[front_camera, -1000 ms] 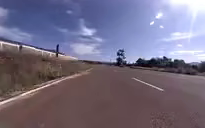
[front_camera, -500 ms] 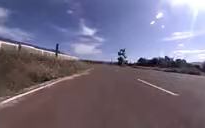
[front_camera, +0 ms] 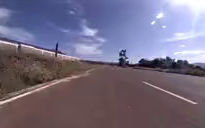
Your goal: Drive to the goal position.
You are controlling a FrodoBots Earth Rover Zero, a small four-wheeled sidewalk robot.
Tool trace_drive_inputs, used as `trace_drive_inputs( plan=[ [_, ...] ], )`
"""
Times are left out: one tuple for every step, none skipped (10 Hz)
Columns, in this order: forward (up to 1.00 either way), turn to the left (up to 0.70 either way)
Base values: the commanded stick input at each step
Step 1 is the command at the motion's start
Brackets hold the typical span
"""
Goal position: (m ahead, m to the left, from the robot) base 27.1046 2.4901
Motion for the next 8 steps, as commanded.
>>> trace_drive_inputs(
  plan=[
    [1.0, 0.0],
    [1.0, 0.0],
    [1.0, 0.0],
    [1.0, 0.0],
    [1.0, 0.0],
    [1.0, 0.0],
    [1.0, 0.0],
    [1.0, 0.0]
  ],
)
